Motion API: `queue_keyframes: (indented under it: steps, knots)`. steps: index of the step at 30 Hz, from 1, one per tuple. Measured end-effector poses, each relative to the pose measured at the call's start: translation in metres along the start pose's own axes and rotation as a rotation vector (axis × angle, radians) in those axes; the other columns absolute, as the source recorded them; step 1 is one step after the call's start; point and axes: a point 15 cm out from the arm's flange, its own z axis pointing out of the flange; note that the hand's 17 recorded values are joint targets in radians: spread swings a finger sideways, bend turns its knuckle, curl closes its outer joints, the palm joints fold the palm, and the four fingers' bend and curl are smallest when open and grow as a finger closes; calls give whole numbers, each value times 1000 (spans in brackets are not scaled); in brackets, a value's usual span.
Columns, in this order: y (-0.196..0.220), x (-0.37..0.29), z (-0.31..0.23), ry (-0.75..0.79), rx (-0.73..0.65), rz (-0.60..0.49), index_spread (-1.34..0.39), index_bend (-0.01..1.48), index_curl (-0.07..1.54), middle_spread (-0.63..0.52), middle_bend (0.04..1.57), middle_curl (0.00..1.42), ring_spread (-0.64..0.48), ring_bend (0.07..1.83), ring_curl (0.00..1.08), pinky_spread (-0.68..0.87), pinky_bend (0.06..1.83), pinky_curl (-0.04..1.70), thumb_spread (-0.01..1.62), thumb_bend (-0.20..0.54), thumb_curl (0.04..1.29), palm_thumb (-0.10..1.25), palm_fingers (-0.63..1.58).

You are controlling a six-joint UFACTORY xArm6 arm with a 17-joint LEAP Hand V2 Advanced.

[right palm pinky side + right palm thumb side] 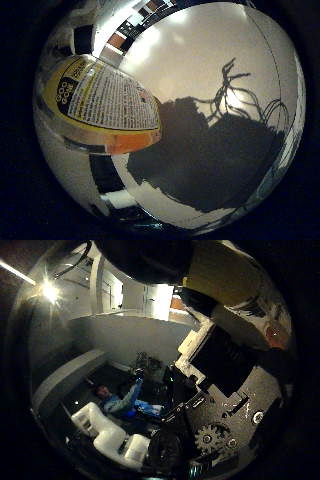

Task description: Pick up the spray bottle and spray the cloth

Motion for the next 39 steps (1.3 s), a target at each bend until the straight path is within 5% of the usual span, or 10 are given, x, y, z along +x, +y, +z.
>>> queue_keyframes:
  steps: [7, 14, 17, 22, 26, 32, 39]
  knots:
    - [12, 0, 13, -5, -32, -37, -187, 985, 599, -73, 1257, 548, -158, 1389, 515, -284, 1046, 879, 1022, -23, 588, 876, 1153]
    - [26, 6, 14, 27, -100, -93, -314, 300, 475, -123, 1046, 519, -210, 1326, 501, -407, 1159, 771, 951, -27, 568, 847, 873]
    - [26, 4, 13, 27, -100, -112, -374, 178, 449, -140, 935, 513, -232, 1307, 497, -447, 1133, 727, 964, -27, 549, 826, 795]
    - [30, 3, 10, 41, -127, -139, -419, 229, 468, -177, 756, 501, -246, 1227, 491, -375, 974, 687, 1019, -28, 505, 784, 405]
    - [30, 3, 1, 59, -136, -155, -400, 289, 468, -143, 643, 477, -201, 1072, 447, -90, 842, 645, 1031, -26, 468, 750, 199]
    - [31, 2, -20, 80, -122, -158, -356, 278, 447, -110, 568, 457, -160, 954, 413, 163, 756, 582, 1032, -25, 440, 732, 186]
    - [30, 10, -54, 105, -84, -139, -329, 237, 429, -91, 500, 442, -138, 878, 395, 269, 689, 518, 1032, -24, 424, 729, 211]
